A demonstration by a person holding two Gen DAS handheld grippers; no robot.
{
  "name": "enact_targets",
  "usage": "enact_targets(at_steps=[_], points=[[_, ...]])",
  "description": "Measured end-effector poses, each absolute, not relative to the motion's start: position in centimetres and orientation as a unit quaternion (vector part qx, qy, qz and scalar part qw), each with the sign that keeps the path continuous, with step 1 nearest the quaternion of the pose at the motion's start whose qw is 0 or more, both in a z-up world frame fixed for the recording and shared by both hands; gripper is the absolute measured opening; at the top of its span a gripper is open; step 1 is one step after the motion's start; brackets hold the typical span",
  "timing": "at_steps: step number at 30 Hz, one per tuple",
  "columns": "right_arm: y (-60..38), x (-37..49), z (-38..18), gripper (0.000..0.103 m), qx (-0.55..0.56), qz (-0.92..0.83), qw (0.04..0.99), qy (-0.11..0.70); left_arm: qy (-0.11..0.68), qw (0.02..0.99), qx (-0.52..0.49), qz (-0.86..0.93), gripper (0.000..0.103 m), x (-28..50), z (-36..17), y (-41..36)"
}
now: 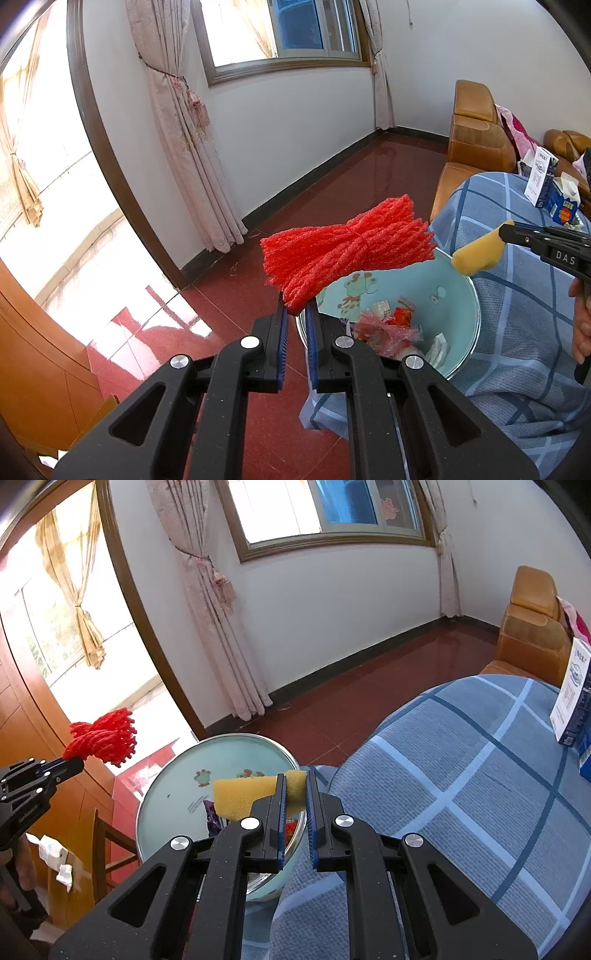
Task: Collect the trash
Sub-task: 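Hold the red net over the bucket with the left gripper while the right holds the sponge there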
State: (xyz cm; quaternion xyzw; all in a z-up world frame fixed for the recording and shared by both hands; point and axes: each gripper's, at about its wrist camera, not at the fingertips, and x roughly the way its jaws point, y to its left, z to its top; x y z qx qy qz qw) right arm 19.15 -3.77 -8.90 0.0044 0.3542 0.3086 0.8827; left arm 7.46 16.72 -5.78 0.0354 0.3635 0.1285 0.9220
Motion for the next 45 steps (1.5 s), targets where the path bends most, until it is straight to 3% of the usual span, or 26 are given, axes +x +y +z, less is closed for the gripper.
enact_targets(at_steps=[45], points=[[-0.9,18.8,-8.2,0.011,-0.021,0.325,0.879,0.347,0.363,0.921,0.029,0.138,0.009,7.3,-5.9,17.7]])
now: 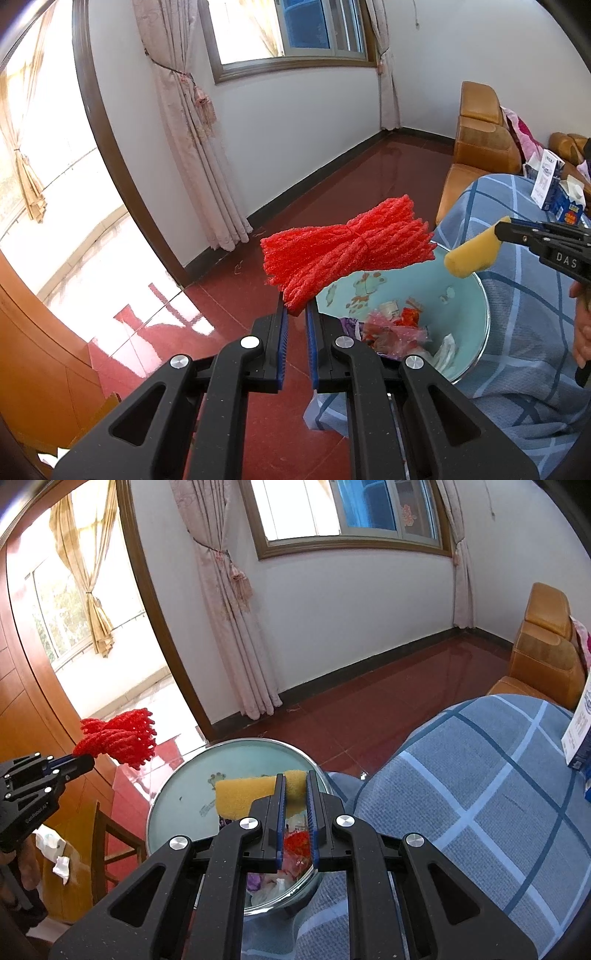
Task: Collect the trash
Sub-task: 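Hold the red net over the bucket with the left gripper while the right holds the sponge there, then open both grippers over the bucket to drop the net and sponge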
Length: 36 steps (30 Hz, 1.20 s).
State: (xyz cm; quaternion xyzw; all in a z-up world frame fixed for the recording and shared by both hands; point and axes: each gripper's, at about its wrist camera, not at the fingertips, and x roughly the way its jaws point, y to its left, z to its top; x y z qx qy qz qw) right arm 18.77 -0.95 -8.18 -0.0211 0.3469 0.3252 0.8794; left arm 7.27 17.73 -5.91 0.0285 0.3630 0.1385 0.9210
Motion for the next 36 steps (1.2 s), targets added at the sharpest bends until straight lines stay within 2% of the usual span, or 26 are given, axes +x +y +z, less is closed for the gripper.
enact_targets(at_steps=[25,33,34,35,36], points=[[-0.7,18.6,-8.3,0.012,-0.026,0.33,0.879,0.343,0.352,0.927,0.034,0.127,0.01,7.3,-5.2,16.9],[0.1,19.0,-8.3,0.014,-0.027,0.338,0.877,0.341,0.348,0.929,0.031,0.119,0.014,8.0,-5.2,16.3],[0.1,19.0,-8.4,0.015,-0.027,0.341,0.875,0.342,0.347,0.93,0.032,0.118,0.02,8.1,-5.2,16.1],[0.1,19.1,-8.5,0.023,-0.024,0.342,0.875,0.342,0.346,0.93,0.032,0.12,0.027,8.2,-5.2,15.9],[-0.1,19.2,-8.7,0.041,-0.018,0.34,0.876,0.342,0.345,0.93,0.03,0.121,0.04,8.2,-5.2,15.8]])
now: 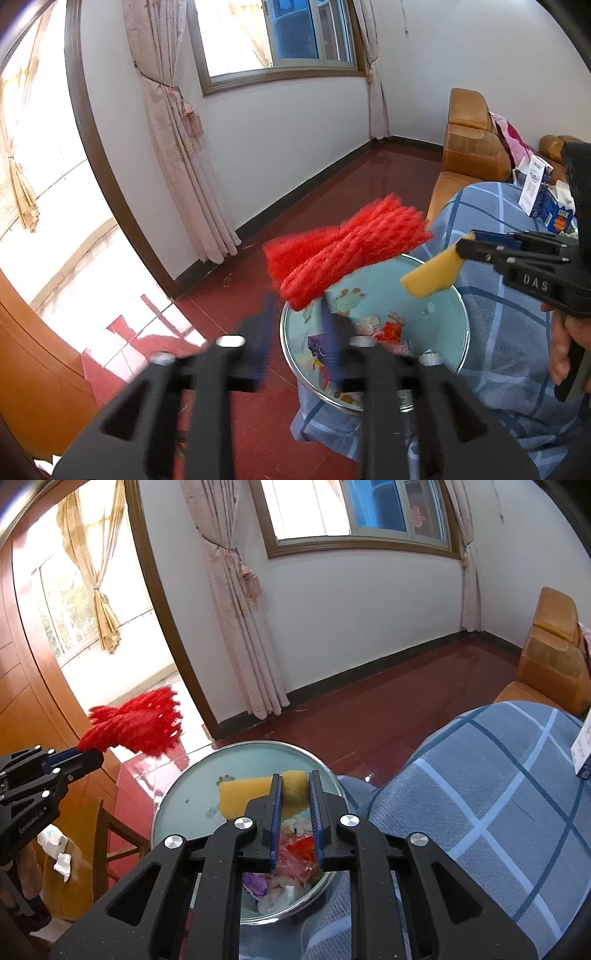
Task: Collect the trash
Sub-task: 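Open both grippers over the bucket to drop the net and sponge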
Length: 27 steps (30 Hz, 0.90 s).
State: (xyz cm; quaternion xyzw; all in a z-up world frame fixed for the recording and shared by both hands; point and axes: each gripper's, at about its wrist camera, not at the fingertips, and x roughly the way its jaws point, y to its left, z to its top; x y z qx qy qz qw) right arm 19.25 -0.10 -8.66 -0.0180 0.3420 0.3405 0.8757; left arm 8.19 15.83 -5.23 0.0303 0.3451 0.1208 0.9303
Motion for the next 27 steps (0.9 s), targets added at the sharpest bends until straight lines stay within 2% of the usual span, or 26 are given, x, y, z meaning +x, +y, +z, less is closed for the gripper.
enact_targets(at_steps=[2,3,4,5,8,10,15,19,27], points=[[-0.6,19.4,-9.0,0.046,-0.011,0.339,0.875,0.345,0.344,0.931,0.03,0.12,0.045,8.2,-5.2,15.7],[-0.8,19.4,-9.2,0.048,-0.012,0.335,0.876,0.346,0.343,0.931,0.03,0.121,0.051,8.2,-5.3,15.6],[-0.9,19.3,-9.2,0.052,-0.012,0.333,0.877,0.346,0.342,0.931,0.029,0.122,0.062,8.2,-5.2,15.6],[-1.1,19.3,-9.2,0.059,-0.011,0.328,0.88,0.344,0.34,0.932,0.027,0.125,0.065,8.1,-5.2,15.6],[-1.8,19.0,-9.1,0.06,-0.009,0.321,0.884,0.34,0.34,0.932,0.028,0.121,0.065,8.0,-5.2,15.4],[-2.2,18.7,-8.9,0.062,-0.01,0.314,0.887,0.337,0.338,0.933,0.024,0.12,0.073,7.8,-5.1,15.3],[-4.0,16.6,-7.7,0.065,-0.022,0.293,0.901,0.319,0.329,0.938,0.021,0.111,0.079,7.0,-4.9,14.6],[-6.0,14.7,-6.2,0.069,-0.029,0.268,0.918,0.291,0.316,0.942,0.015,0.112,0.089,6.4,-4.2,14.2],[-8.8,11.4,-4.0,0.072,-0.022,0.246,0.936,0.25,0.294,0.95,0.023,0.106,0.095,5.2,-2.8,13.1]])
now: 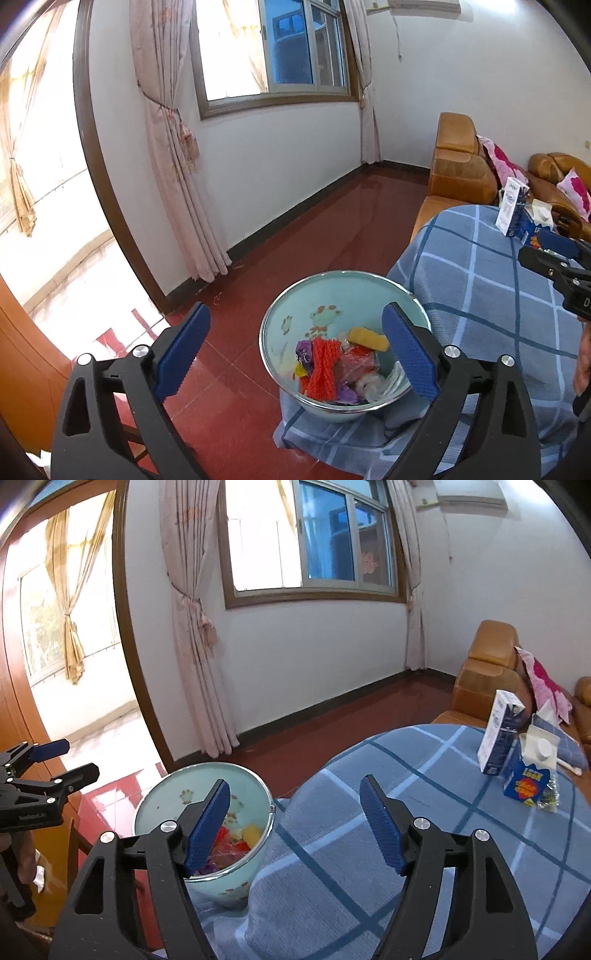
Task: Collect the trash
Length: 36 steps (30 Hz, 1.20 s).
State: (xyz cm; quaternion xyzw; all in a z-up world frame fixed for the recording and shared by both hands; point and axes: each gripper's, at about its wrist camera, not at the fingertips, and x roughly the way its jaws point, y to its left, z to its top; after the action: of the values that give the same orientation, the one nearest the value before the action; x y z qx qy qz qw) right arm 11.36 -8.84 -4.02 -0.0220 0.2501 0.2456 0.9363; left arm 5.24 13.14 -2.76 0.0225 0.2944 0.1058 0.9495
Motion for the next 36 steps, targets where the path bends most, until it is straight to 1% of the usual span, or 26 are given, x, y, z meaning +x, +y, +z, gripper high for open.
enact_targets(at_steps=[3,12,36], points=[[-8.9,10.8,-3.6,0.074,-0.024,0.241,0.94,0.242,0.282,0.953,0.022,0.106,0.097,4.7,-2.0,12.9],[-10.4,9.9,-2.5,0.077,-0.011,0.23,0.948,0.222,0.27,0.957,0.02,0.106,0.097,4.0,-1.2,13.0],[-10.9,9.3,-2.4,0.078,-0.002,0.232,0.947,0.221,0.266,0.957,0.021,0.11,0.097,3.8,-0.7,13.0]])
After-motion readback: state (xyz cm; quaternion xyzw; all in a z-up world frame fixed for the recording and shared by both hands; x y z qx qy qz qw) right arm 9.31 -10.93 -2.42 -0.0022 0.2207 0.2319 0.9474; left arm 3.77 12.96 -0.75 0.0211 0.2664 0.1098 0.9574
